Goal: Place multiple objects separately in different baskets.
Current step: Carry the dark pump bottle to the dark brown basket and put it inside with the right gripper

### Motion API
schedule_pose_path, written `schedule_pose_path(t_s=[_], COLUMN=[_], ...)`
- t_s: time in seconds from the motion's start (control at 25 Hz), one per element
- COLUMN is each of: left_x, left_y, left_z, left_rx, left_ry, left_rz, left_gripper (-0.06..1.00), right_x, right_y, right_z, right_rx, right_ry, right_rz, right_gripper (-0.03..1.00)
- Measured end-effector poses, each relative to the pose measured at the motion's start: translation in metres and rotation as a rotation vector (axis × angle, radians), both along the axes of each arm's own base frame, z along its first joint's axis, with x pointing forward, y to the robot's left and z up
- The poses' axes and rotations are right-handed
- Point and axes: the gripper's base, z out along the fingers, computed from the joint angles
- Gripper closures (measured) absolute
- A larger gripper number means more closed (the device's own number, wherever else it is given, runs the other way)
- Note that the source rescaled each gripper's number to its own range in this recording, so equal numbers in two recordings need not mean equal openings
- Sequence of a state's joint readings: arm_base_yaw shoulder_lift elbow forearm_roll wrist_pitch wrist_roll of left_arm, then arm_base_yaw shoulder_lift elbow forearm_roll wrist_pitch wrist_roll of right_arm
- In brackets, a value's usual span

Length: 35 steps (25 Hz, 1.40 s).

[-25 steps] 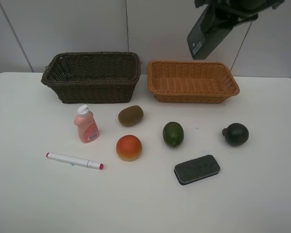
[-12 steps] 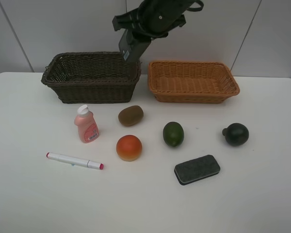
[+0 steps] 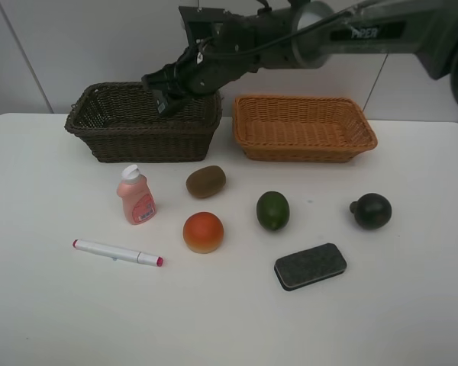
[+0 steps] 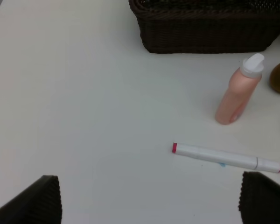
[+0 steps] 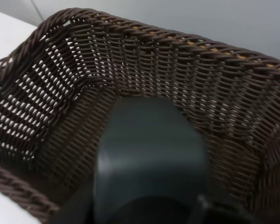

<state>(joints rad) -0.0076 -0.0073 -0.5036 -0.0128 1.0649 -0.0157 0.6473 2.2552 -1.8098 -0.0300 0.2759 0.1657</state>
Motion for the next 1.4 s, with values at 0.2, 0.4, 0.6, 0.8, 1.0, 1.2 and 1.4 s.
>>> schedule_pose_path(t_s=[0.2, 0.4, 0.6, 0.8, 1.0, 1.2, 1.4], left_x=[0.000, 0.000, 0.000, 0.000, 0.000, 0.000, 0.000], left_y=[0.000, 0.000, 0.000, 0.000, 0.000, 0.000, 0.000], left_z=[0.000, 0.000, 0.000, 0.000, 0.000, 0.000, 0.000], left_rx=[0.000, 0.000, 0.000, 0.000, 0.000, 0.000, 0.000], left_ry=[0.000, 0.000, 0.000, 0.000, 0.000, 0.000, 0.000], left_rz=[0.000, 0.000, 0.000, 0.000, 0.000, 0.000, 0.000], left_gripper=[-0.06, -0.06, -0.06, -0.06, -0.06, -0.06, -0.06], right_x=[0.004, 0.006, 0.006, 0.009, 0.014, 0.014, 0.014], right_y=[0.003, 0.002, 0.001, -0.004, -0.005, -0.005, -0.005], right_z=[-0.028, -0.036, -0.036, -0.037, -0.033, -0.032, -0.032], right_rx=[-0.035, -0.041, -0.044, -0.051, -0.025, -0.028, -0.029], right_ry=[0.005, 0.011, 0.017, 0.030, -0.018, -0.027, -0.029], right_rz=[0.012, 0.011, 0.008, -0.005, -0.006, -0.002, -0.001], right_gripper=[0.96, 0.96, 0.96, 0.91, 0.08, -0.01, -0.02])
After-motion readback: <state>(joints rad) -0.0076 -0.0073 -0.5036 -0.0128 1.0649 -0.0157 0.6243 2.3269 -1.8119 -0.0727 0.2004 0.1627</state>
